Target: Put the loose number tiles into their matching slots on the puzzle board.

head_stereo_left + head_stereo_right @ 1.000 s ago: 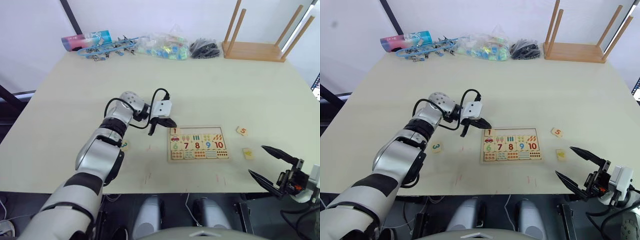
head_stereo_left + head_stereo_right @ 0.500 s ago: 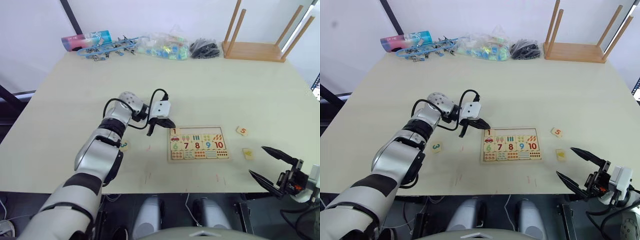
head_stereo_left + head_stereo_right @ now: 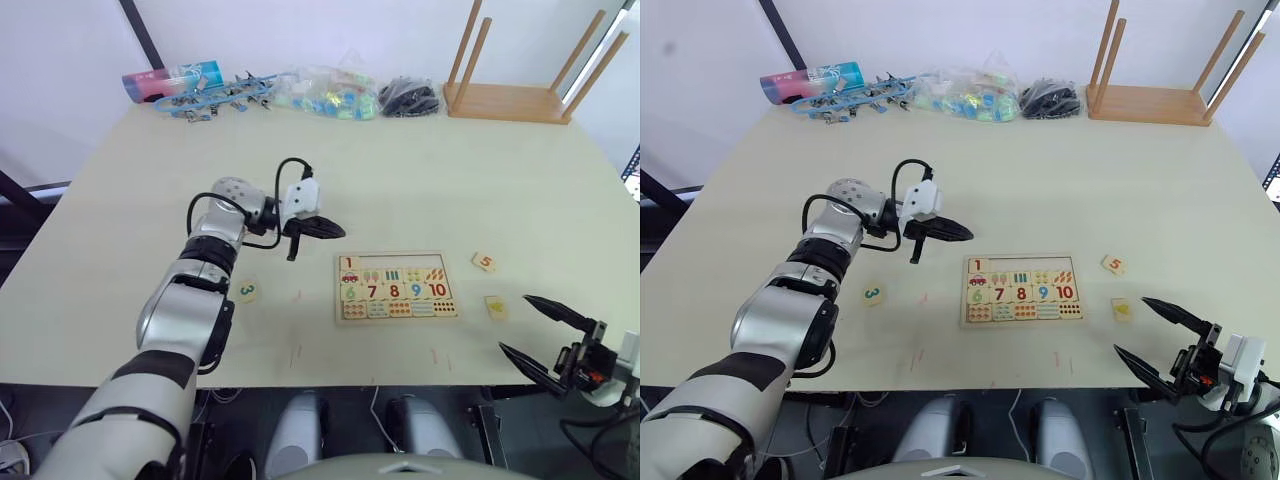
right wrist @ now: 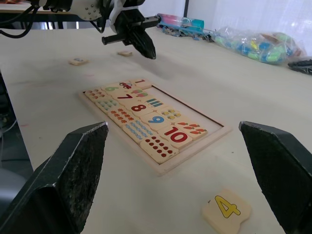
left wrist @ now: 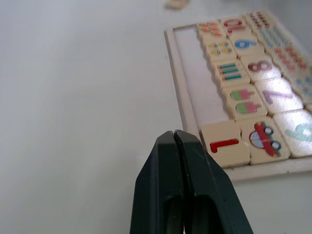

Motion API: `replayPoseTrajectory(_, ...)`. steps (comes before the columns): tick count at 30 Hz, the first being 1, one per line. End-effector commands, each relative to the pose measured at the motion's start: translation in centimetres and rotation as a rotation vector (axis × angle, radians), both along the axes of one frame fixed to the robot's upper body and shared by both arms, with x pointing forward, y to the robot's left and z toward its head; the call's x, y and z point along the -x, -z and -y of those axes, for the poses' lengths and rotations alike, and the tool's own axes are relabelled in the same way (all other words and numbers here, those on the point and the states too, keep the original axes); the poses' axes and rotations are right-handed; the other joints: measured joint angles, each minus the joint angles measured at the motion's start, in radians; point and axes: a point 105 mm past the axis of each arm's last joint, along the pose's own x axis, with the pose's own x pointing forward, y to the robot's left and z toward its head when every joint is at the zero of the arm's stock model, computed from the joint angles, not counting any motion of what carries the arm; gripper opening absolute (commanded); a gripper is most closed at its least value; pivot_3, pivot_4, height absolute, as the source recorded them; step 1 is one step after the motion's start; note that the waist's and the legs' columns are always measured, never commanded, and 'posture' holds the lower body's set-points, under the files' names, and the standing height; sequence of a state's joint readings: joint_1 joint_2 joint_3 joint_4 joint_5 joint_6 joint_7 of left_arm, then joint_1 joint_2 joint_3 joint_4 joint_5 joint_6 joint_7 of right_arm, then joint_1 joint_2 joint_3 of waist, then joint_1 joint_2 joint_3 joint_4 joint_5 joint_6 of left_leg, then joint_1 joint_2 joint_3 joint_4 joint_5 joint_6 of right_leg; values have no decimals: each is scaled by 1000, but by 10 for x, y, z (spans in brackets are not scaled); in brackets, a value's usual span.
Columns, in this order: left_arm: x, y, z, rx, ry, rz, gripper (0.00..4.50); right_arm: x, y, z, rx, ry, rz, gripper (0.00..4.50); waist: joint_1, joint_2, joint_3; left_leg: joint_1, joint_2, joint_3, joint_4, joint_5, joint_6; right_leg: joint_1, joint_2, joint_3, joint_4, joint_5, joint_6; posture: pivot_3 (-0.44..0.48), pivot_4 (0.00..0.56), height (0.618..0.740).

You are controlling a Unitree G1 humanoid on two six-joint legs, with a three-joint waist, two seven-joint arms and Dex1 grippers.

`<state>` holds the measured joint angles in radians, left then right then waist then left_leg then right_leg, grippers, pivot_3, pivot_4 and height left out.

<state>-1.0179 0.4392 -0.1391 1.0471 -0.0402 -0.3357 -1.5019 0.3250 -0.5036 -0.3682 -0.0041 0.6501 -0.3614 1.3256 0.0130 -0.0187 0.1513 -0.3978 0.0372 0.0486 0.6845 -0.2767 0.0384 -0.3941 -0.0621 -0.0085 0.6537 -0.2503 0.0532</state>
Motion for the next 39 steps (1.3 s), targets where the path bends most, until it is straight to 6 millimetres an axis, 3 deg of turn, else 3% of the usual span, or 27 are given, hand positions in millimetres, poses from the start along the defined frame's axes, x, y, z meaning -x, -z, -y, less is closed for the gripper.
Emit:
replayPoseTrajectory(1,2,-24,-14,132,-38,13,49,2,-5,7,4,16,32,4500,0,0,0,0,0,0,0,0,0,0,0,0,0,0,0,0,150,737)
replayPoseTrajectory(6,9,-28,-43,218,-148,-6,49,2,-3,15,9,43,18,4500,0,0,0,1,0,0,0,0,0,0,0,0,2,0,0,0,150,737)
replayPoseTrajectory(15,41,-21,-80,317,-312,-18,4185,3,-3,21,16,52,13,4500,0,0,0,2,2,0,0,0,0,0,-1,0,3,0,0,0,150,737)
replayPoseTrajectory(16,43,-20,-82,321,-320,-19,4399,4,-3,21,16,52,11,4500,0,1,0,2,2,0,0,0,0,0,-1,0,3,0,0,0,150,737)
replayPoseTrajectory(26,109,11,-129,330,-556,-52,4399,15,0,22,12,99,-2,4500,1,1,-1,4,4,0,-2,0,0,0,-5,0,3,-2,-3,0,150,737)
replayPoseTrajectory(39,160,38,-176,274,-746,-58,4399,24,2,32,23,151,-34,4500,-1,1,-2,4,3,1,-4,0,0,0,-11,-1,1,-3,-5,0,150,737)
